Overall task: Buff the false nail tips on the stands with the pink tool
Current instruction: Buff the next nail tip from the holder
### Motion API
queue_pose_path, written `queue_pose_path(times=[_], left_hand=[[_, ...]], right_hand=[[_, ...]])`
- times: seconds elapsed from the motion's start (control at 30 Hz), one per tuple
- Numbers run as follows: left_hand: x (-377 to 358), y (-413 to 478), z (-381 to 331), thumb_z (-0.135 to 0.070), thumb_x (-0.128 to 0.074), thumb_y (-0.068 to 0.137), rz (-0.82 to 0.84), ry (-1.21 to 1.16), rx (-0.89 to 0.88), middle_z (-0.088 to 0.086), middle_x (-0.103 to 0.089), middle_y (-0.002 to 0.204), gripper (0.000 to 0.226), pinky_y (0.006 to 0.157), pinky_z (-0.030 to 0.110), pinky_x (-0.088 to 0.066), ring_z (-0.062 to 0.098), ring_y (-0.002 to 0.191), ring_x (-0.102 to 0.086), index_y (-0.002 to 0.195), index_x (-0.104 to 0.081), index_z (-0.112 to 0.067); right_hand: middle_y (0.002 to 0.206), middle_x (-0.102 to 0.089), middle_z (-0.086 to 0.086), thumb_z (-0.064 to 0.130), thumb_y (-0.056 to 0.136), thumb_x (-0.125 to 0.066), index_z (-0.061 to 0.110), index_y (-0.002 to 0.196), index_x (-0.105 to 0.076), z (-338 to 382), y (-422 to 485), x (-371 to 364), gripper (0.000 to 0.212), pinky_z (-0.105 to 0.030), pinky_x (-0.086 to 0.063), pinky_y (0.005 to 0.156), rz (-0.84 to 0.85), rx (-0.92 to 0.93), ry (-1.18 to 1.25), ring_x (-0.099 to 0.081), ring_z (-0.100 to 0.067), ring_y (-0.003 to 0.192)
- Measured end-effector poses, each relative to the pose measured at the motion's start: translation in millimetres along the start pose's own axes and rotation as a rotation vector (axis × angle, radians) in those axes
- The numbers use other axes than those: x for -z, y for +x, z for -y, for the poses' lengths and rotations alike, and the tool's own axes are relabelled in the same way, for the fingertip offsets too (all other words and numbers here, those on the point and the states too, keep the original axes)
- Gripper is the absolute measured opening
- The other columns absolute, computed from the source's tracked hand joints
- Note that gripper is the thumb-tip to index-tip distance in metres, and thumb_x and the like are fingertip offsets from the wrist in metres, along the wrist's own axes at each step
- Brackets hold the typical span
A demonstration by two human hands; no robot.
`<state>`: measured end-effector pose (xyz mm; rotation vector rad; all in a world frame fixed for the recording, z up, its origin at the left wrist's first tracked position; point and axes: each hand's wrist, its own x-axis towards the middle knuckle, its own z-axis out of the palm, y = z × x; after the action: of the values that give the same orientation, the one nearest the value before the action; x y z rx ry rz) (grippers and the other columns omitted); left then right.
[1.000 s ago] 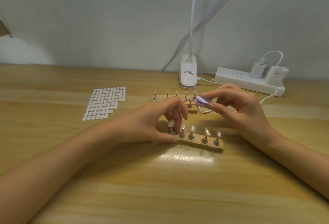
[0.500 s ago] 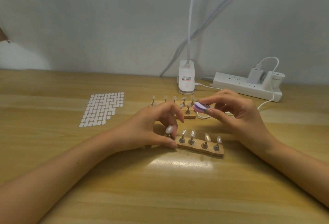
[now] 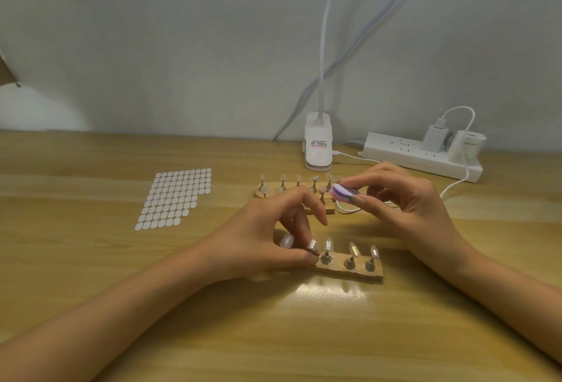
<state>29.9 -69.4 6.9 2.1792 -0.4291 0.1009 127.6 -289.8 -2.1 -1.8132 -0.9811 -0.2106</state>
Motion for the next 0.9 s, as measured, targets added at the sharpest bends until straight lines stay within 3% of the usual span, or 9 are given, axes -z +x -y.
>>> queue_pose_path(times=[0.1, 0.2, 0.3, 0.37, 0.5, 0.6, 0.77, 0.9], left_hand=[[1, -2, -3, -0.013, -0.081, 0.084, 0.040, 0.040, -0.030, -0.006, -0.069, 0.086, 0.040, 0.064, 0.003, -0.042, -0.005, 0.077, -0.062, 0.113, -0.059, -0.030], [0, -3, -6, -0.014, -0.079, 0.085, 0.037, 0.176, -0.108, -0.009, -0.066, 0.088, 0.042, 0.081, 0.000, -0.037, -0.008, 0.087, -0.060, 0.113, -0.056, -0.034], [-1, -4, -6, -0.014, -0.081, 0.084, 0.001, 0.308, -0.199, -0.013, -0.065, 0.095, 0.051, 0.101, 0.011, -0.035, -0.002, 0.105, -0.057, 0.112, -0.050, -0.044], [0, -5, -5, -0.014, -0.081, 0.082, -0.035, 0.318, -0.259, -0.015, -0.066, 0.094, 0.051, 0.105, 0.019, -0.035, 0.000, 0.107, -0.057, 0.110, -0.050, -0.042], [10, -6, -8, -0.019, -0.078, 0.083, -0.141, -0.065, -0.250, -0.012, -0.069, 0.086, 0.036, 0.105, 0.030, -0.047, 0.016, 0.100, -0.071, 0.106, -0.053, -0.029], [14, -1, -5, -0.025, -0.085, 0.077, -0.319, -0.295, -0.144, -0.004, -0.070, 0.081, 0.042, 0.087, 0.033, -0.060, 0.021, 0.089, -0.075, 0.103, -0.053, -0.028], [-1, 9, 2, -0.031, -0.083, 0.064, -0.385, -0.334, 0.045, 0.000, -0.076, 0.085, 0.052, 0.081, 0.027, -0.059, 0.014, 0.082, -0.074, 0.108, -0.056, -0.025], [-6, 13, 4, -0.023, -0.083, 0.070, -0.395, -0.271, 0.049, 0.000, -0.078, 0.085, 0.050, 0.081, 0.027, -0.060, 0.013, 0.083, -0.076, 0.112, -0.056, -0.025]], right_hand=[[0.101, -0.070, 0.004, 0.033, 0.083, -0.067, 0.027, 0.105, -0.075, 1, 0, 0, 0.025, -0.027, -0.054, 0.070, -0.002, -0.010, 0.005, -0.063, -0.017, 0.085], [0.101, -0.070, 0.005, 0.037, 0.082, -0.066, 0.030, 0.105, -0.074, 2, 1, 0, 0.026, -0.025, -0.054, 0.071, -0.003, -0.022, 0.011, -0.063, -0.017, 0.086], [0.100, -0.070, 0.007, 0.037, 0.082, -0.067, 0.030, 0.104, -0.075, 2, 0, 0, 0.025, -0.023, -0.054, 0.071, -0.011, -0.033, 0.035, -0.063, -0.018, 0.086], [0.101, -0.071, 0.008, 0.036, 0.083, -0.067, 0.031, 0.104, -0.076, 1, 0, 1, 0.024, -0.024, -0.054, 0.072, -0.024, -0.051, 0.056, -0.064, -0.017, 0.087], [0.099, -0.072, 0.011, 0.044, 0.079, -0.067, 0.033, 0.114, -0.070, 0, 1, 1, 0.037, -0.027, -0.056, 0.076, -0.076, -0.091, 0.089, -0.066, -0.016, 0.091], [0.100, -0.071, 0.012, 0.043, 0.078, -0.067, 0.032, 0.112, -0.071, 1, 3, 0, 0.036, -0.026, -0.057, 0.075, -0.064, -0.078, 0.082, -0.065, -0.016, 0.092], [0.106, -0.070, 0.002, 0.029, 0.083, -0.069, 0.020, 0.107, -0.074, 2, 6, -7, 0.027, -0.037, -0.058, 0.080, -0.031, -0.021, 0.068, -0.064, -0.019, 0.095], [0.106, -0.068, 0.001, 0.031, 0.085, -0.068, 0.021, 0.109, -0.073, 5, 5, -14, 0.027, -0.027, -0.057, 0.076, -0.003, 0.069, 0.070, -0.064, -0.021, 0.092]])
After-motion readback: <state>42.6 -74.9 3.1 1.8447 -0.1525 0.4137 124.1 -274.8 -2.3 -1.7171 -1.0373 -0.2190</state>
